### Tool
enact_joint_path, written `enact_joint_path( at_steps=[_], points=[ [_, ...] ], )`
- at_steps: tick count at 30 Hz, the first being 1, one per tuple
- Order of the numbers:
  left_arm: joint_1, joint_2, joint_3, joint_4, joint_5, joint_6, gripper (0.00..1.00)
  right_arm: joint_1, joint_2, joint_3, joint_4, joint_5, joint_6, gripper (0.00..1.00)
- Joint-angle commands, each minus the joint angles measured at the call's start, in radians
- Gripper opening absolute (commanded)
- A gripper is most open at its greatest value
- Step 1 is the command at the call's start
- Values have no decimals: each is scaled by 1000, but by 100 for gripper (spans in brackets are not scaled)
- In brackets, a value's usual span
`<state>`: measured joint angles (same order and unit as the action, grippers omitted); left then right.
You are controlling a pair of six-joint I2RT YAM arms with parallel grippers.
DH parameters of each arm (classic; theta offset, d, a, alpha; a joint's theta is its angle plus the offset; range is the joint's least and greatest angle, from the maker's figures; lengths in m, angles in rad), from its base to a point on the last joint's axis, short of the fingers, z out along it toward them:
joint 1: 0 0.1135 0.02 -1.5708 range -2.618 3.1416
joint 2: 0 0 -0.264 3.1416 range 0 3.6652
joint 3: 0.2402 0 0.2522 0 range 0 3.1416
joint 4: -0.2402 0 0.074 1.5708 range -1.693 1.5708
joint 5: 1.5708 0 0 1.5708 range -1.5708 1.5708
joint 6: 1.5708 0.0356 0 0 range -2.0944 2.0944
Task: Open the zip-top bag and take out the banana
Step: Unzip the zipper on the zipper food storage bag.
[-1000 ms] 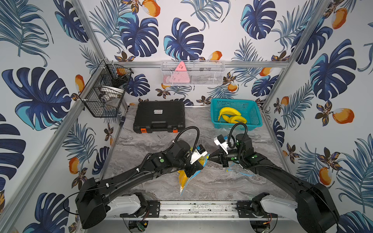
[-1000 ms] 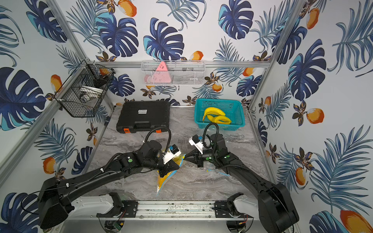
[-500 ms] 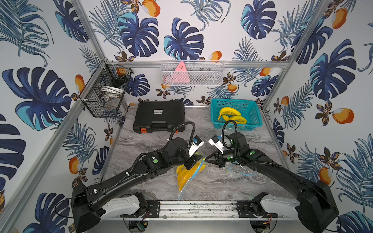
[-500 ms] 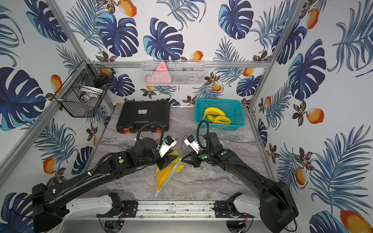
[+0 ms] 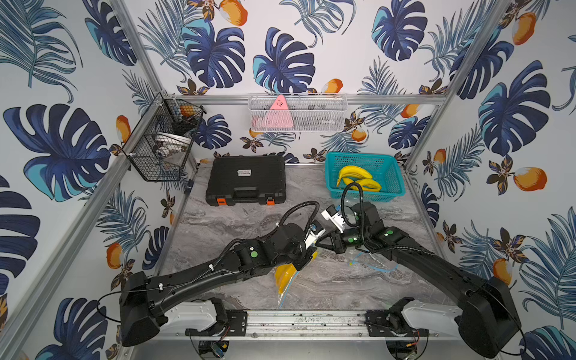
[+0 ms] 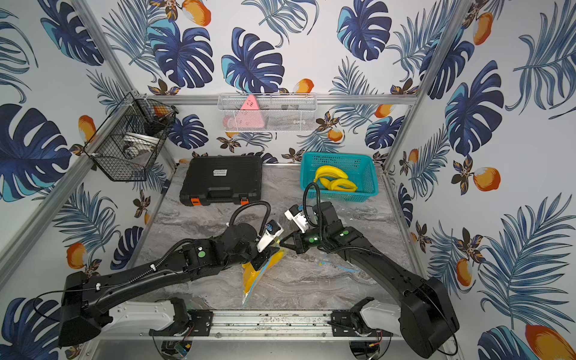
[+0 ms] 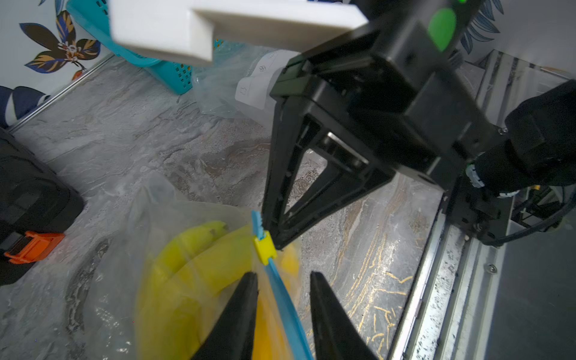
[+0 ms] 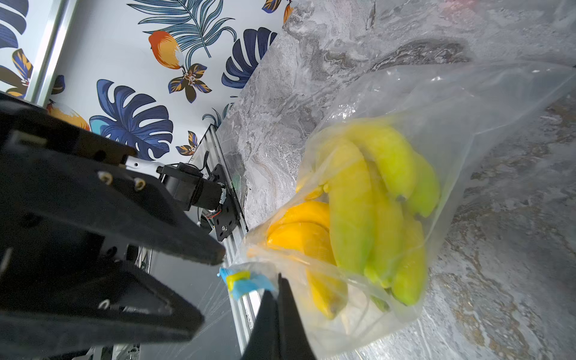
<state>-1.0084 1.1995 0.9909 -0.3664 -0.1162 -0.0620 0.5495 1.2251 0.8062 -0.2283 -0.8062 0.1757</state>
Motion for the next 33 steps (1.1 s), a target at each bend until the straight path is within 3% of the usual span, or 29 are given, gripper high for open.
enact_joint_path(
  at_steps=[1,10,14,20,30,33],
  points=[
    [-4,16,20,10,-51,-22,32,6,-6,7,-9,2,18,0],
    [-7,57,35,34,-62,-22,27,16,-2,20,-27,6,11,0],
    [-7,56,35,38,-67,-24,18,16,-2,19,-36,-3,7,0],
    [-7,79,42,37,-59,-25,18,18,-23,19,-31,-8,19,0],
    [-7,44,24,38,-71,-28,0,14,-41,-17,20,-2,53,0],
    [-7,33,15,28,-77,-31,0,-17,-62,-45,54,-3,74,0]
  ],
)
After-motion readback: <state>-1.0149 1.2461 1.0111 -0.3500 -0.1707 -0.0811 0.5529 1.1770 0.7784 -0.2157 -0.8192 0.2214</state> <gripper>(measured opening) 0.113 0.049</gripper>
